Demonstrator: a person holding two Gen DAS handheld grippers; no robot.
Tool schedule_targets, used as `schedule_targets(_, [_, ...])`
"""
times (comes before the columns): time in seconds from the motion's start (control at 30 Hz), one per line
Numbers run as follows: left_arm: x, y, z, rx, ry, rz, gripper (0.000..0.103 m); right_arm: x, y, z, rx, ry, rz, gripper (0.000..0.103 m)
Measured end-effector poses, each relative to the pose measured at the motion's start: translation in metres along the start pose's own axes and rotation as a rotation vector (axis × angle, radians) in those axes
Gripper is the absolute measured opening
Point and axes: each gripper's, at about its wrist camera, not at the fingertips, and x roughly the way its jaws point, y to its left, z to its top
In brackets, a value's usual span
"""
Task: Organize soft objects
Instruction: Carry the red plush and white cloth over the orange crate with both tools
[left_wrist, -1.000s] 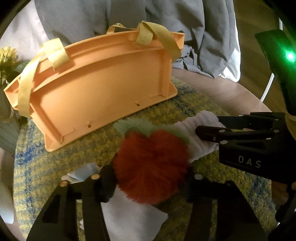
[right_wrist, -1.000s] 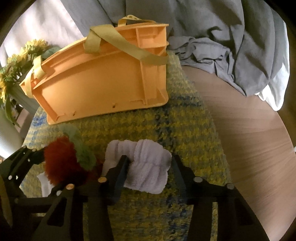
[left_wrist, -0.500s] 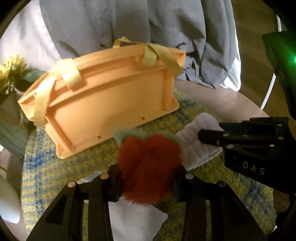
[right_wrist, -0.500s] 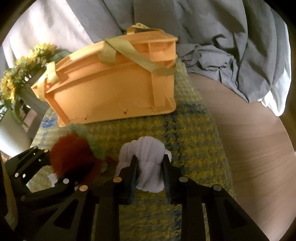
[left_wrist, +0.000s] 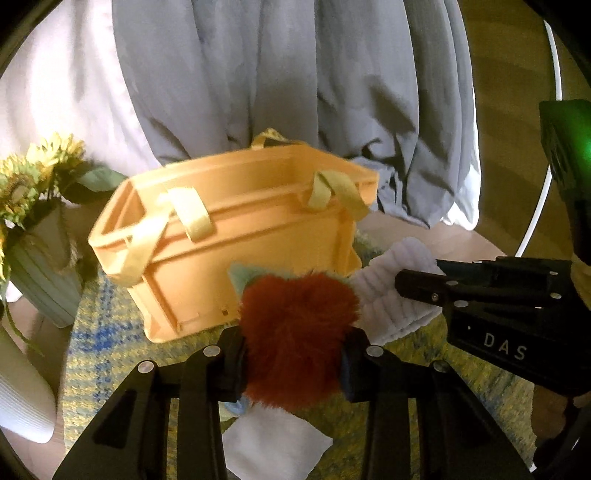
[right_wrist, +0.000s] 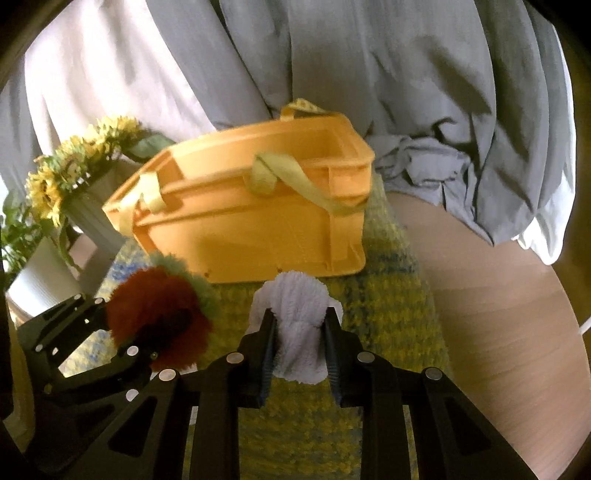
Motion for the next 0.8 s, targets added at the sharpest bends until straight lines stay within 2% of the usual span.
schedule_targets(0.43, [-0.036,0.009,0.025,-0.037,-0.122,0.039,0.036,-0.031,0.010,0.017,-0.001,-0.102,0.001,0.025])
schedule_targets(0.8, [-0.068,0.016,0.046,-0.007,-0.241,0.101,0.037,-0.055,0.020,0.037,-0.018,-0.212,0.010,0.025])
